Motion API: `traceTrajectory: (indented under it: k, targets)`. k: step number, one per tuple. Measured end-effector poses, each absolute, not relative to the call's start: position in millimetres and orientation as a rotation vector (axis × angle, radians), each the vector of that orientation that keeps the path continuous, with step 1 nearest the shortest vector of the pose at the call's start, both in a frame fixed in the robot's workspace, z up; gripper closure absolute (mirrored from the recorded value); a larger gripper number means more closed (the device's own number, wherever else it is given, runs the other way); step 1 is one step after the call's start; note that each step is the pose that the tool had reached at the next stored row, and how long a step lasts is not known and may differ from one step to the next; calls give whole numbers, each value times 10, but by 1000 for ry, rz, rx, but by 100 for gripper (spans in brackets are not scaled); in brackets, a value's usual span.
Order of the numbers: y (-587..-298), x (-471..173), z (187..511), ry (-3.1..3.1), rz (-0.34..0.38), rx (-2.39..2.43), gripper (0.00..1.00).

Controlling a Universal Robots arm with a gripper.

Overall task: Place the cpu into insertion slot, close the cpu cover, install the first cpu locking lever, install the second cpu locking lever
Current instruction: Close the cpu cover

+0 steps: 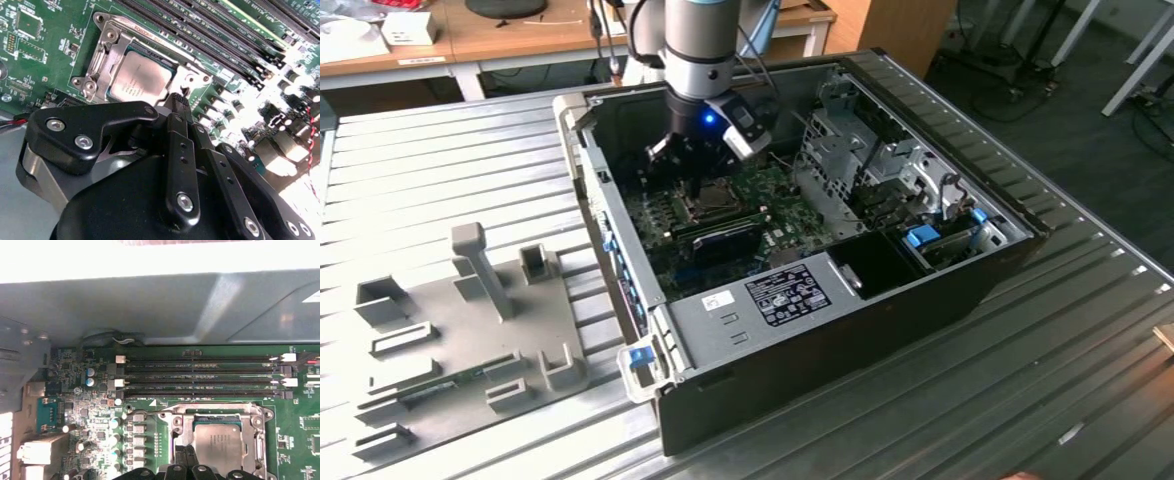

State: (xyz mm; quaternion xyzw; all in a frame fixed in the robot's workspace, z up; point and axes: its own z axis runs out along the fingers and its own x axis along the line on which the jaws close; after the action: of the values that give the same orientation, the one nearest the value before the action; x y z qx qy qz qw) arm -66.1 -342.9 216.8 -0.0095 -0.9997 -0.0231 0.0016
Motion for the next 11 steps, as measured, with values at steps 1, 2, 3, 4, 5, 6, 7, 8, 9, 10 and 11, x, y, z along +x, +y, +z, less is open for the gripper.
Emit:
traceTrajectory:
  k: [1,2,3,4,5,6,7,8,9,10,11]
  targets:
    - [-3429,-661,2187,-3137,-72,-30,89]
    - [-3429,-661,2204,-3138,-72,-30,89]
    - [-3429,-661,2223,-3138,-73,-30,89]
    - [-3429,-661,2242,-3138,-73,-30,89]
    - [-3429,-661,2257,-3137,-72,-30,89]
    - [-3429,-661,2264,-3137,-72,-30,89]
    - [-3429,-661,2264,-3138,-73,-30,89]
    - [-3429,-660,2264,-3138,-73,-30,89]
    - [-3429,-660,2264,-3138,-73,-30,89]
    - [-3429,-661,2264,-3138,-73,-30,89]
    - [-3429,-661,2265,-3138,-73,-30,89]
